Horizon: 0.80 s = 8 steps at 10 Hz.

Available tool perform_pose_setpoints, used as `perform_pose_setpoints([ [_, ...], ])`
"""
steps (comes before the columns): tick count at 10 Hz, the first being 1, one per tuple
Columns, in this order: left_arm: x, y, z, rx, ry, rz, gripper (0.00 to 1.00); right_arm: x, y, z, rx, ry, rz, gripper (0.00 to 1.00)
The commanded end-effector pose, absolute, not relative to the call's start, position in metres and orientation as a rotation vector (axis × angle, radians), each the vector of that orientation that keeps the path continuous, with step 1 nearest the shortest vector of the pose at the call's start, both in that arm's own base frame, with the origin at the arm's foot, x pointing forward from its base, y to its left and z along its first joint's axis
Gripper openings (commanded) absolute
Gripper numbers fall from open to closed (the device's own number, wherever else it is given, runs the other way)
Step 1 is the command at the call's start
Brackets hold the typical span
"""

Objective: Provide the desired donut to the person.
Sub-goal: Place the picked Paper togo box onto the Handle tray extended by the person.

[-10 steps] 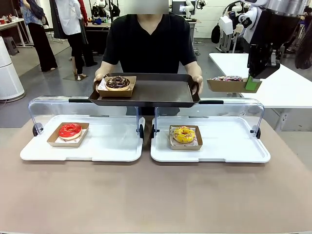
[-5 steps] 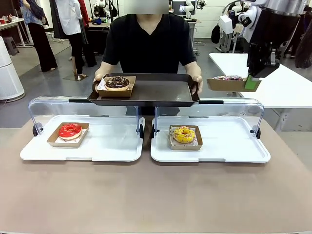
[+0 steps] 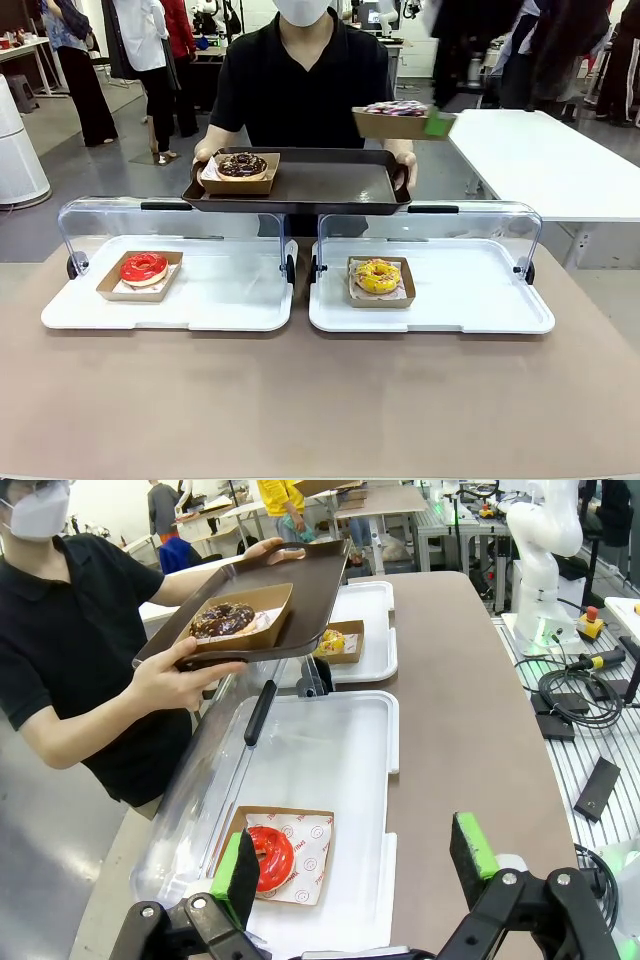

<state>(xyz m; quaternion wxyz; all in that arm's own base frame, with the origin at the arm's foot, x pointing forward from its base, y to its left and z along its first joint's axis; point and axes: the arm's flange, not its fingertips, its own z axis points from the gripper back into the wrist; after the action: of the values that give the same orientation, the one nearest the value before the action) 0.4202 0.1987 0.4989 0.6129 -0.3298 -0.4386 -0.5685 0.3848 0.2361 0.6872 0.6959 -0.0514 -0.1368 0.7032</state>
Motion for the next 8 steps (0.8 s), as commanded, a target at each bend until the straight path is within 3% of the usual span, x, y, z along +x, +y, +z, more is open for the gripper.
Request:
perform_pose_setpoints([
  [1, 0.419, 0.2, 0.5, -0.758, -1.016, -1.311, 1.0, 0.415, 0.261, 0.672, -0.092, -0.342, 1.559, 0.02],
  [8, 0.419, 0.2, 0.5, -0.758, -1.016, -1.311, 1.0, 0.484, 0.299, 0.585, -0.116, -0.338, 1.574, 0.02],
])
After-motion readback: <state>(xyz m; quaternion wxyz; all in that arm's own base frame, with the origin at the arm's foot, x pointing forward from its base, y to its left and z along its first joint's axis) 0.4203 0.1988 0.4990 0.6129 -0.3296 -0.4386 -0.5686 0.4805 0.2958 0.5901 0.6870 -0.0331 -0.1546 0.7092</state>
